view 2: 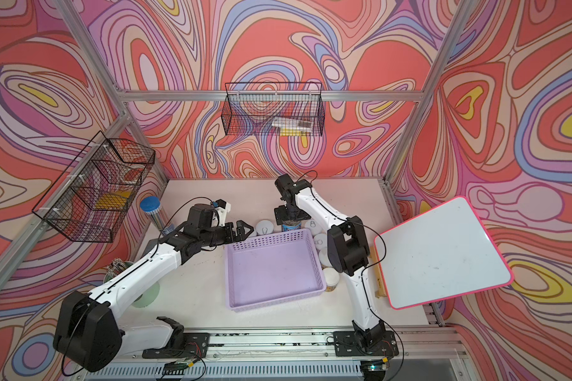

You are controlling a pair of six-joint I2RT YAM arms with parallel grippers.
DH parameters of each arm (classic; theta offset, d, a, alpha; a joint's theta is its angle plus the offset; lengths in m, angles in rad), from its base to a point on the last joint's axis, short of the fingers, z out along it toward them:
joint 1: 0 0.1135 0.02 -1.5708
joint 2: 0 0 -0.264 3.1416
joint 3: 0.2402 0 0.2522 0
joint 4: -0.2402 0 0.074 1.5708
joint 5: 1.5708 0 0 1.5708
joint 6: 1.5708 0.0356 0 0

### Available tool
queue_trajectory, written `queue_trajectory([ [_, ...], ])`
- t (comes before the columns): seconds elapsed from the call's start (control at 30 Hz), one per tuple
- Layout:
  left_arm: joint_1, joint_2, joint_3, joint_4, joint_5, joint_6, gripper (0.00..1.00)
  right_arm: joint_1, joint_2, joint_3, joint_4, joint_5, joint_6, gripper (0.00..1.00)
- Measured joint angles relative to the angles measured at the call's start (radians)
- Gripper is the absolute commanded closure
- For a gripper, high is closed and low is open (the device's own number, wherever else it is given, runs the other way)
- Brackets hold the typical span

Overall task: Put the canned food in the basket
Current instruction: Pick up the canned food from the center of the board, then place the canned food in the basket.

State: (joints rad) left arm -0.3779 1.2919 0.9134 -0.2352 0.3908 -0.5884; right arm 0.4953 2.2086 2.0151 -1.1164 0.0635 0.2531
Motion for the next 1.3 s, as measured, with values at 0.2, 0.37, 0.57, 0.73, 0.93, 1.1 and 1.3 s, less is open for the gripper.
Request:
queue_trajectory([
  [0.2, 0.000, 0.000, 0.000, 0.002, 0.000, 0.000, 0.01, 0.003, 0.000, 0.000, -0.002, 0.008, -0.001, 0.21],
  [0.37, 0.000, 0.000, 0.000, -0.005, -0.007, 0.013, 0.01, 0.004, -0.002, 0.000, -0.002, 0.008, -0.001, 0.29],
  [0.57, -0.019, -0.003, 0.018, -0.067, -0.054, 0.055, 0.01, 0.004, -0.013, 0.002, -0.014, 0.008, 0.002, 0.36],
  [0.73, -0.069, -0.018, 0.066, -0.091, -0.090, 0.091, 0.01, 0.004, -0.052, 0.011, -0.035, 0.008, 0.003, 0.40],
  [0.93, -0.126, -0.035, 0.114, -0.106, -0.128, 0.121, 0.01, 0.004, -0.157, 0.010, -0.052, 0.009, 0.003, 0.42],
  [1.1, -0.179, -0.043, 0.138, -0.130, -0.171, 0.144, 0.01, 0.008, -0.249, -0.001, -0.069, 0.019, 0.005, 0.44],
  [1.3, -0.243, -0.065, 0.138, -0.144, -0.214, 0.151, 0.01, 0.027, -0.346, -0.069, -0.075, 0.027, 0.019, 0.45],
])
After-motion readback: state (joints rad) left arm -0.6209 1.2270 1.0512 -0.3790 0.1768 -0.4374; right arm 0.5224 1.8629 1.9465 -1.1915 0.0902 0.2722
